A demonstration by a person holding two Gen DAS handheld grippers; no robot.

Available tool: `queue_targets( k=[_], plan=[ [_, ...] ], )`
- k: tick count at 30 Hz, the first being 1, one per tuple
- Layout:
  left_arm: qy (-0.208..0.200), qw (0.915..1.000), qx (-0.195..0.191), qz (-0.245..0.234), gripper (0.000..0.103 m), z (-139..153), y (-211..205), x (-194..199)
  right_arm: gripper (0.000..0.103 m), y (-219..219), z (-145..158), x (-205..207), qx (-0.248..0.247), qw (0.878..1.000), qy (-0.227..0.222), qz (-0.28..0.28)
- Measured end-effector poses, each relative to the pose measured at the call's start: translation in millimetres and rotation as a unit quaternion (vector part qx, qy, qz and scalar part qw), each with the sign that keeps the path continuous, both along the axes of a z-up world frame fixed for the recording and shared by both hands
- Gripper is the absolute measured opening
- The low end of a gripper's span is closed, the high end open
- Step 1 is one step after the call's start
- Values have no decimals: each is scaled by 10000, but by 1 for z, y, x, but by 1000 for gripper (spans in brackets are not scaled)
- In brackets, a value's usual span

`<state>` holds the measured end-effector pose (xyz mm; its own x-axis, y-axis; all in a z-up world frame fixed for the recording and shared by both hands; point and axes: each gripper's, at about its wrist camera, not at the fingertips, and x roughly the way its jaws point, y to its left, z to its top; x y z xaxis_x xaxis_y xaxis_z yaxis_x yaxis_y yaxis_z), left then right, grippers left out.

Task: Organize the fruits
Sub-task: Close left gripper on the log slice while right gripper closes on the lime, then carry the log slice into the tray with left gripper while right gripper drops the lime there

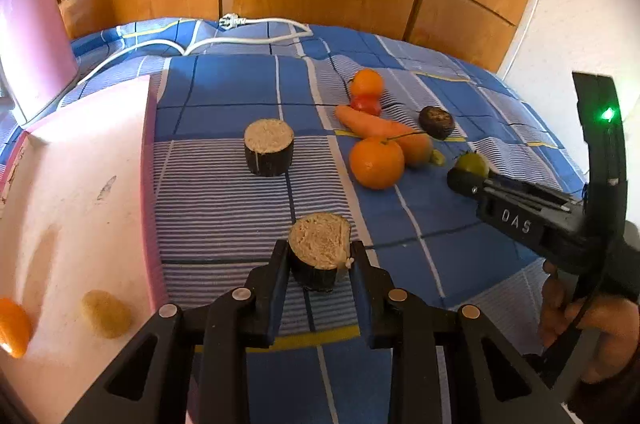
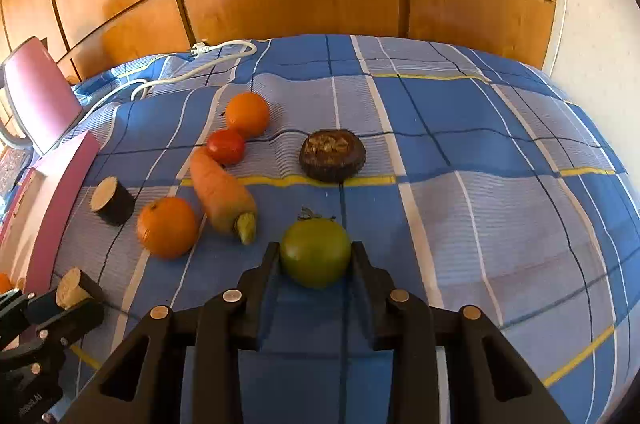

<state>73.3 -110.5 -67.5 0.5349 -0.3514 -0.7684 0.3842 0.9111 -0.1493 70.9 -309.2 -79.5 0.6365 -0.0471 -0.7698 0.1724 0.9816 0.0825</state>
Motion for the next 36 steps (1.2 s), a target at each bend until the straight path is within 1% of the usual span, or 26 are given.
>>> queue_targets(
  k=[5, 10, 15, 19, 27, 36],
  plan=[
    [-161, 9998, -84, 20, 30, 13, 7, -11, 33, 5, 3, -16, 91, 9999, 56, 35],
    [-371, 9992, -99, 136, 30, 27, 18, -21, 33, 22, 7, -29, 249, 9993, 74, 258],
    [-641, 9971, -136, 385, 30, 46, 37, -30, 33, 47, 19, -33, 308, 9978, -63, 591],
    [-769, 9947, -124, 674, 30, 56, 54, -33, 33, 70, 31, -32, 342, 9951, -173, 910],
    [-821, 9884, -64, 1277, 30, 59, 97, -35, 33, 120, 46, -27, 365, 9868, -235, 1559],
    [-730, 9773, -38, 1989, 30, 49, 150, -29, 33, 174, 55, -21, 359, 9729, -161, 2279]
  ],
)
